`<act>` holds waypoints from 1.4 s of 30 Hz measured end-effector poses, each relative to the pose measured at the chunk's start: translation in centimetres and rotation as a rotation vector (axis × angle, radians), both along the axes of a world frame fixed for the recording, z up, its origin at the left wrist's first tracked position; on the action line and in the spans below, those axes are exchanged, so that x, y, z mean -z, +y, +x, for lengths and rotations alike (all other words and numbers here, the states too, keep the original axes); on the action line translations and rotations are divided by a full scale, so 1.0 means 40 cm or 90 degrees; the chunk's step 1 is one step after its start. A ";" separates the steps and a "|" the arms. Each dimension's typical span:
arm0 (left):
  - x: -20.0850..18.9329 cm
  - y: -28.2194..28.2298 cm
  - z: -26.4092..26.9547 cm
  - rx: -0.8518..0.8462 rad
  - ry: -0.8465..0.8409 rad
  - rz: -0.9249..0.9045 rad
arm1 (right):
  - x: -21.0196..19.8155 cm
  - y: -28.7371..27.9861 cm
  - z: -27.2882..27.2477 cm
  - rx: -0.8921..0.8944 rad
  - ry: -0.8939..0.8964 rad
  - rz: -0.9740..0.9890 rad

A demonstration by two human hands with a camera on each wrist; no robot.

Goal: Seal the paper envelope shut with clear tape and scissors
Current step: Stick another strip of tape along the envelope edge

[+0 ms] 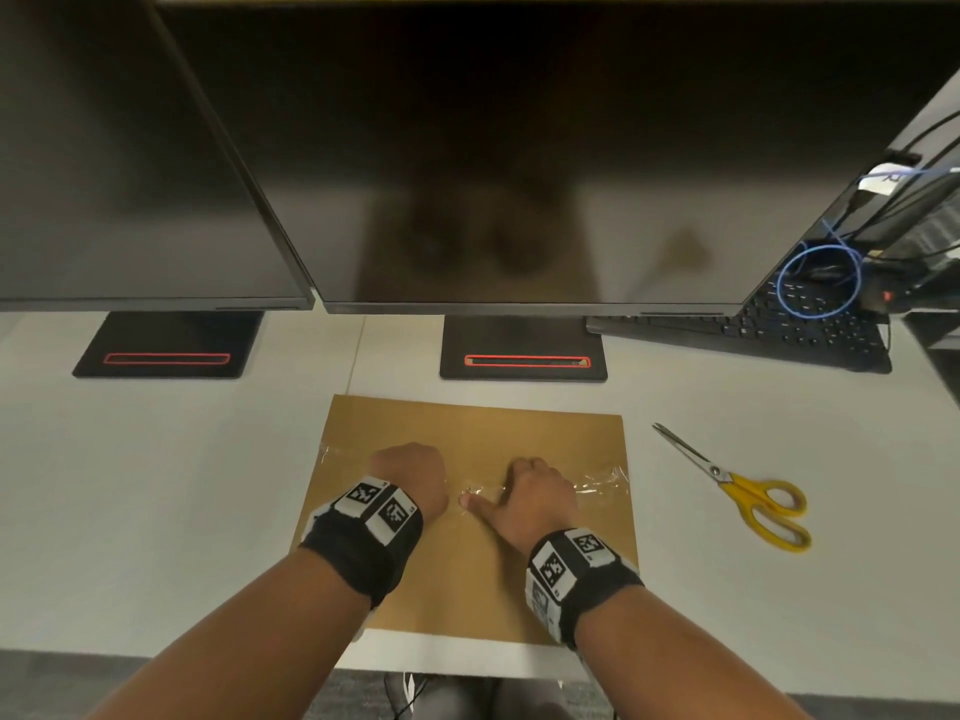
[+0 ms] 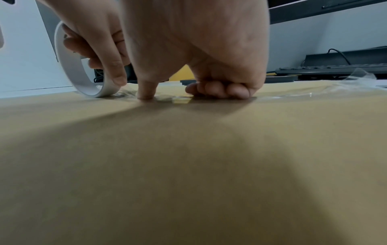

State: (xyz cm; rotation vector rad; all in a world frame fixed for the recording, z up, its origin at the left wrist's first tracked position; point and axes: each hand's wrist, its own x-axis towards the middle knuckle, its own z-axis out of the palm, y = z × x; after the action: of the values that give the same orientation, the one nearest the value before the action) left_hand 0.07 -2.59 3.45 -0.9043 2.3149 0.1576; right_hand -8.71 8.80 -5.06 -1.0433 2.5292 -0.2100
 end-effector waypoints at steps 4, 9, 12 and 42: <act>-0.002 -0.002 0.007 0.018 0.016 0.004 | -0.002 0.000 0.004 0.002 -0.003 0.010; -0.013 -0.012 0.032 0.082 0.080 -0.004 | -0.011 0.006 0.003 -0.014 -0.001 0.017; -0.011 -0.018 0.052 0.221 0.126 -0.037 | -0.011 0.014 -0.003 -0.039 0.008 0.017; 0.118 0.135 0.050 0.339 0.057 0.017 | -0.015 0.114 -0.099 0.102 -0.108 -0.227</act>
State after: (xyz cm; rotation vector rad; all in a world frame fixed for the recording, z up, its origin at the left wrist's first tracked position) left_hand 2.05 2.82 -1.27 -0.2482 2.5410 0.0020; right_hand -12.68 13.38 -4.46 -0.8992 2.4714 -0.7846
